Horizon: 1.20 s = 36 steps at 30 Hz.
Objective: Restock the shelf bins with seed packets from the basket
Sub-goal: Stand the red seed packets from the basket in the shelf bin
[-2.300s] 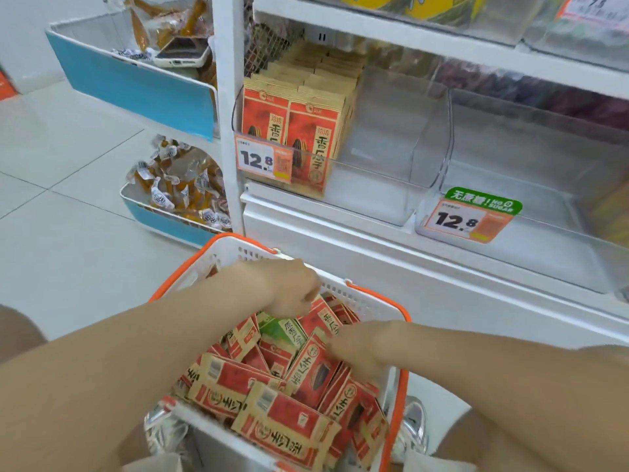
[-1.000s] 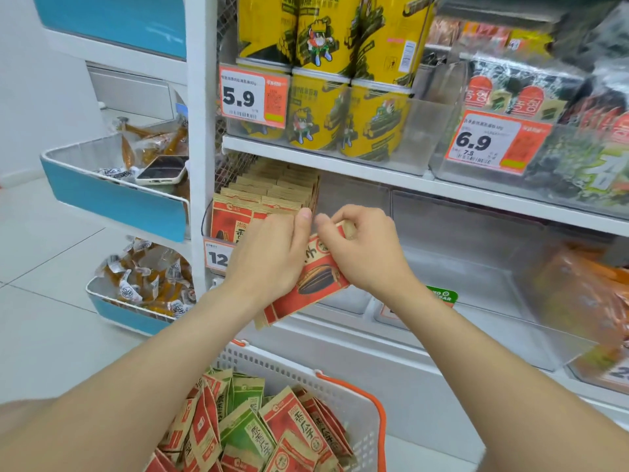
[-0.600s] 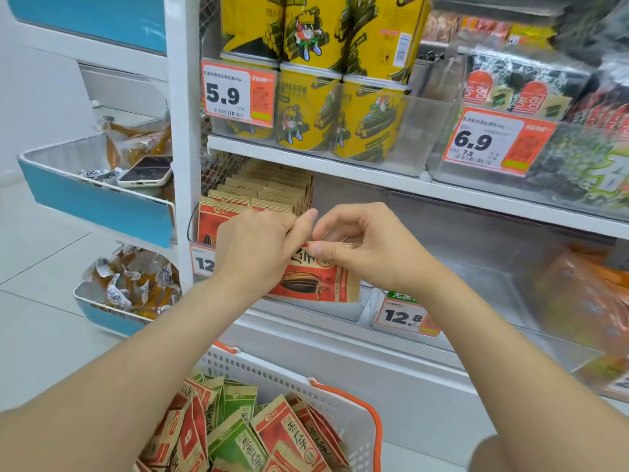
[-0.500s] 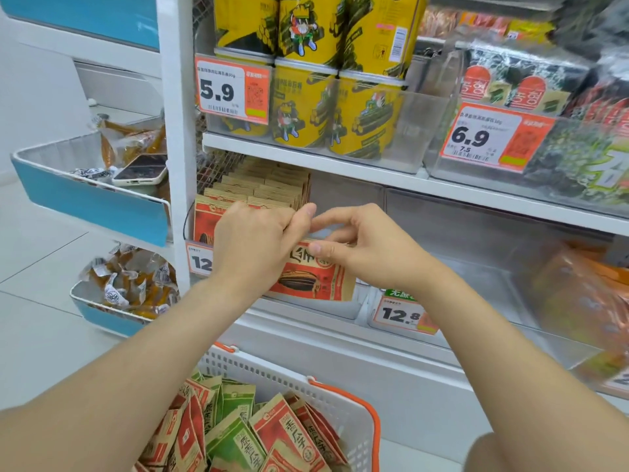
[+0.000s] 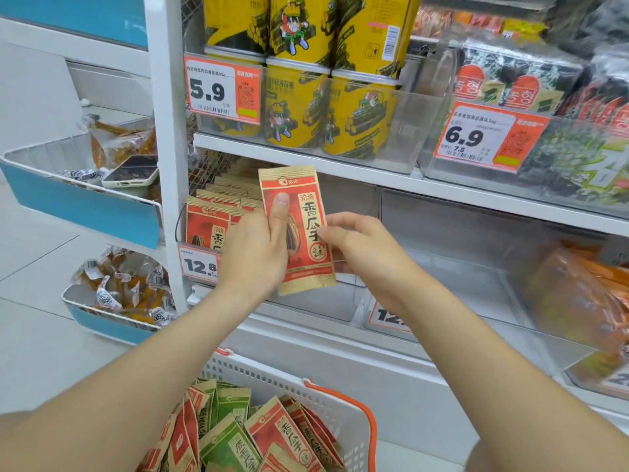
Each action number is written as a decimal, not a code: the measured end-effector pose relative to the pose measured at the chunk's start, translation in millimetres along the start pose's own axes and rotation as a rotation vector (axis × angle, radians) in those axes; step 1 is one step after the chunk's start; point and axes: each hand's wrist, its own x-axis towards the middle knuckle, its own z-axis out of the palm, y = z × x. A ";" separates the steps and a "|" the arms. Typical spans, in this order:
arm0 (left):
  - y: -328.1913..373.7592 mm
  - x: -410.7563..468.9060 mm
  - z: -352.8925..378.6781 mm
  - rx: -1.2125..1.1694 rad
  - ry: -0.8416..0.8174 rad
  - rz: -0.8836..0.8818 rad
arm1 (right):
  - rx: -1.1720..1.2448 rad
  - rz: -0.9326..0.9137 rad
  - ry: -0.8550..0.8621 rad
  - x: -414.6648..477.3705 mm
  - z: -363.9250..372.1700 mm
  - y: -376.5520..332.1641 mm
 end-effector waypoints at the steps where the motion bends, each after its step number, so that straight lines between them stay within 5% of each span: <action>1: -0.2 2.4 -2.9 0.011 -0.025 0.012 | -0.023 -0.017 -0.044 -1.9 -3.0 -0.8; 5: -0.3 5.6 -10.6 0.098 -0.122 0.061 | -0.055 0.022 -0.074 -6.8 -4.7 0.6; 11: -9.2 11.0 -12.5 0.419 0.112 0.280 | -0.656 -0.272 0.377 2.9 -1.2 13.2; 14: -20.0 15.1 -6.9 0.563 0.021 0.433 | -0.683 -0.317 0.478 -1.8 10.1 7.4; 21: -42.6 19.3 4.1 0.790 -0.187 0.344 | -1.187 -0.179 0.452 -7.5 25.2 -15.7; 25: -49.1 25.9 4.5 0.858 -0.216 0.327 | -1.175 -0.028 0.342 16.6 35.4 3.3; 36: -52.1 35.3 7.6 0.867 -0.233 0.388 | -0.911 0.236 0.421 136.1 31.2 35.0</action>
